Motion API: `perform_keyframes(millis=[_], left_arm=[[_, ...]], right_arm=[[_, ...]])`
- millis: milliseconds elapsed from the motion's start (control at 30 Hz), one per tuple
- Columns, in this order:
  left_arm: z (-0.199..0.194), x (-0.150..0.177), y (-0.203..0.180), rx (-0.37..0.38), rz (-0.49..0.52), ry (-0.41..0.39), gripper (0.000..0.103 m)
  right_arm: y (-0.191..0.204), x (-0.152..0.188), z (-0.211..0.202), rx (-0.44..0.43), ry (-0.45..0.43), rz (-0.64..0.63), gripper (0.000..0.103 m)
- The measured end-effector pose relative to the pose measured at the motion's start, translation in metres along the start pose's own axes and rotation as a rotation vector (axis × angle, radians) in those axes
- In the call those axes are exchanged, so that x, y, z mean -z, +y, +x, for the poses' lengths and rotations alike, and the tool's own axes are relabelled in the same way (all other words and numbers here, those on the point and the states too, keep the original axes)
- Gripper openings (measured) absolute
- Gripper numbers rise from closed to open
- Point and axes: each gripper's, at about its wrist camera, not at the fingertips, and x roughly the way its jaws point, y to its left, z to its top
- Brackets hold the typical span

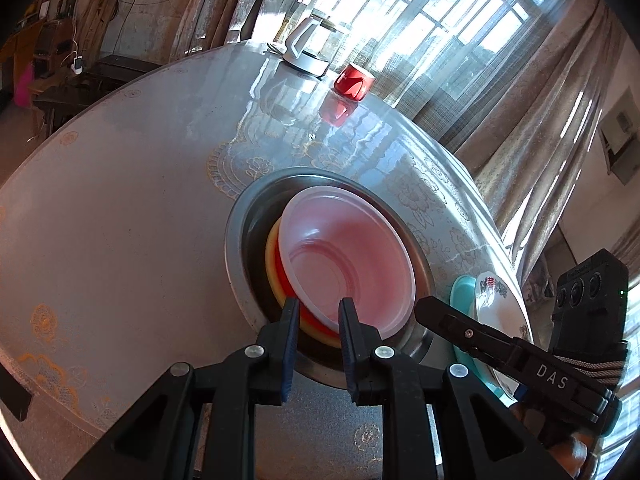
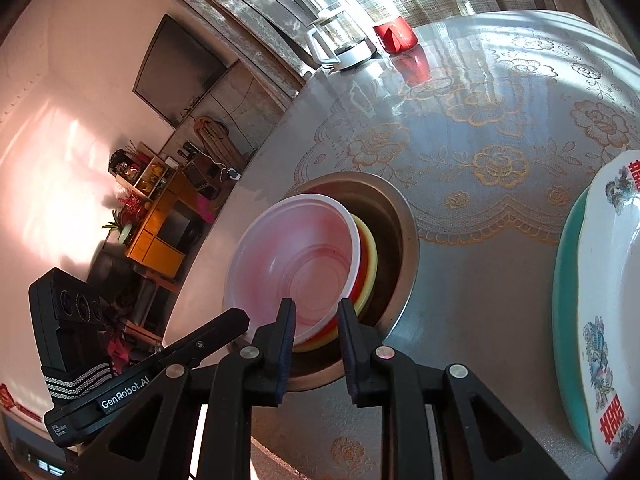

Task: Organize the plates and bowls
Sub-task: 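Press the red bowl down onto the yellow bowl with the left tool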

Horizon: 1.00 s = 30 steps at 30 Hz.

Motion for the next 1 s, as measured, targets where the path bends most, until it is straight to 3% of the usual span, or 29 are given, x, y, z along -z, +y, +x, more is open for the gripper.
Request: perform_keyframes(millis=[400, 533, 1000], left_arm=[[0.008, -0.003, -0.002, -0.018, 0.037, -0.009, 0.021], [0.009, -0.004, -0.001, -0.021, 0.048, -0.012, 0.021], [0.010, 0.000, -0.008, -0.068, 0.100, -0.034, 0.023]], right_arm=[[0.014, -0.001, 0.007, 0.122, -0.001, -0.115, 0.025], [0.017, 0.000, 0.011, 0.161, 0.002, -0.156, 0.021], [0.019, 0.002, 0.011, 0.202, -0.017, -0.211, 0.020]])
